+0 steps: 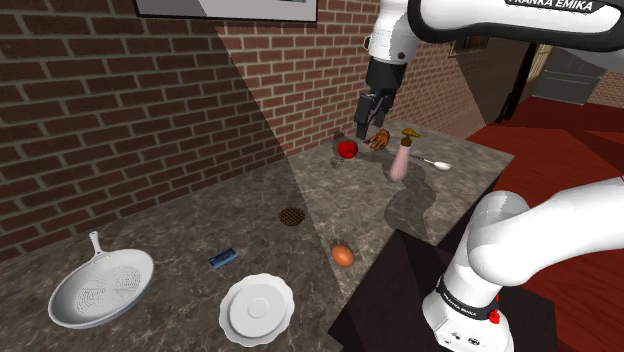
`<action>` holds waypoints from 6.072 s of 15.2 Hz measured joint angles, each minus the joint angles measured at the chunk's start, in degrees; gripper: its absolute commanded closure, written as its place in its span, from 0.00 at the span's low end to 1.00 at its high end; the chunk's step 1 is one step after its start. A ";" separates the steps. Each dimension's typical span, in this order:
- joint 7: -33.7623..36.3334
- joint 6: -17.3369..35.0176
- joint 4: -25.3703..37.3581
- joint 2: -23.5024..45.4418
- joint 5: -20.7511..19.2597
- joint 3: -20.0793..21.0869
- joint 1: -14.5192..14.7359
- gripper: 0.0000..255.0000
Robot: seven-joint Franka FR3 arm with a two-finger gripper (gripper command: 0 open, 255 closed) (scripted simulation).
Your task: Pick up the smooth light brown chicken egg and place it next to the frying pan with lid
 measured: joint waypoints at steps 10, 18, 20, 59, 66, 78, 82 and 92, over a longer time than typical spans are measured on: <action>-3.87 13.69 -15.01 0.02 1.39 -3.50 0.51 0.00; -8.52 29.32 -27.17 5.01 3.38 -6.92 1.40 0.00; -10.13 33.76 -29.53 7.52 4.07 -8.02 1.78 0.00; -44.12 69.81 -32.71 46.46 42.06 -17.50 18.71 1.00; -32.56 65.40 -34.81 38.05 27.34 -18.46 16.17 1.00; -21.12 53.58 -34.71 25.03 14.15 -15.31 10.18 1.00; -19.43 49.52 -33.57 21.99 12.26 -14.68 8.96 1.00; -15.91 47.72 -21.20 32.04 15.51 -12.27 12.91 1.00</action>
